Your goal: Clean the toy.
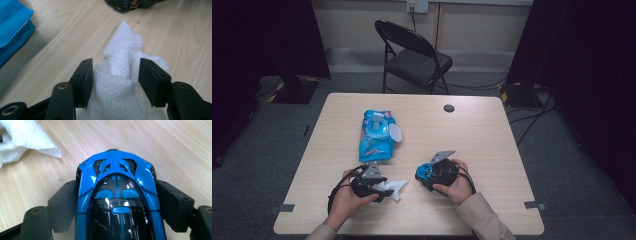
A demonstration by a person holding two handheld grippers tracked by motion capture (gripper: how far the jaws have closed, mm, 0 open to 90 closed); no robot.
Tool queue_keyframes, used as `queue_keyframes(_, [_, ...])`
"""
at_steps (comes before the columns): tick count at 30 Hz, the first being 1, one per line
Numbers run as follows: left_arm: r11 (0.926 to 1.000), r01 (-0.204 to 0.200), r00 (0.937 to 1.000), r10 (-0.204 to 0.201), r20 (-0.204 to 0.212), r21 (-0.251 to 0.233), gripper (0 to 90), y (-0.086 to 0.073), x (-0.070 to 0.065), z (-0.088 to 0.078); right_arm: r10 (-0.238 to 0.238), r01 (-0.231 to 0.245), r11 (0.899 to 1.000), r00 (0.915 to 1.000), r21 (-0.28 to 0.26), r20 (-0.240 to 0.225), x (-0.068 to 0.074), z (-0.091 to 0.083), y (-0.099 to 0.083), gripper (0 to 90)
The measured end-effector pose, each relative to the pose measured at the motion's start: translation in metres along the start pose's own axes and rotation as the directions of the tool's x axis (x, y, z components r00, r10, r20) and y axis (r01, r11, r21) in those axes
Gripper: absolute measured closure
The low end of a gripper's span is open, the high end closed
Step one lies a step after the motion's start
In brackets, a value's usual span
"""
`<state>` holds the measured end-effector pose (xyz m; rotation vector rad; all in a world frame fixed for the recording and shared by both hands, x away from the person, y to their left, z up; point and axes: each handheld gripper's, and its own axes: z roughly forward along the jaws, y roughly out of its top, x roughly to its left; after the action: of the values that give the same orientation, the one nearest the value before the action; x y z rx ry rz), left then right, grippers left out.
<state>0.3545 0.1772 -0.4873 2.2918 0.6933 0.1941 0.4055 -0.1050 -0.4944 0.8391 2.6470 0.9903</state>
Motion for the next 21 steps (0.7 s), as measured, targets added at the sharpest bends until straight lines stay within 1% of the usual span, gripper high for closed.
queue_keyframes(3, [1.0,0.002,1.0,-0.002,0.001,0.002,45.5,-0.001,0.0,0.001,0.001,-0.001,1.0,1.0,0.002,0.002,0.0,-0.001,0.003,20.4])
queue_keyframes(5, [1.0,0.005,1.0,-0.005,0.001,-0.001,45.5,-0.001,0.0,0.001,0.009,-0.009,1.0,0.9999,0.003,-0.007,0.0,-0.002,0.005,20.2])
queue_keyframes(7, [1.0,0.007,1.0,-0.007,0.003,-0.002,45.5,-0.001,0.0,0.001,0.005,-0.005,1.0,1.0,0.011,-0.002,0.0,-0.002,0.008,20.2])
queue_keyframes(11, [1.0,0.007,1.0,-0.007,0.005,-0.001,45.4,-0.001,0.001,0.001,0.004,-0.004,1.0,0.9999,0.019,-0.01,-0.002,-0.002,0.015,19.9])
queue_keyframes(12, [1.0,0.007,1.0,-0.007,0.005,-0.001,45.4,-0.001,0.001,0.001,0.005,-0.005,1.0,0.9999,0.022,-0.014,-0.001,-0.002,0.017,19.9])
queue_keyframes(15, [1.0,0.004,1.0,-0.004,0.005,-0.001,45.3,-0.001,0.001,0.001,-0.006,0.006,0.999,1.0,0.034,-0.006,0.001,0.001,0.022,19.6])
queue_keyframes(18, [1.0,0.004,1.0,-0.004,0.005,-0.003,45.3,-0.001,0.001,0.001,0.007,-0.007,0.999,0.9999,0.044,-0.009,0.0,0.006,0.023,19.9])
queue_keyframes(19, [1.0,0.004,1.0,-0.004,0.006,-0.003,45.2,-0.001,0.001,0.001,0.005,-0.005,0.998,1.0,0.06,-0.005,0.0,0.009,0.024,20.0])
queue_keyframes(21, [1.0,0.004,1.0,-0.004,0.006,-0.005,45.2,-0.001,0.001,0.001,0.007,-0.007,0.998,1.0,0.067,-0.004,0.0,0.012,0.023,21.3])
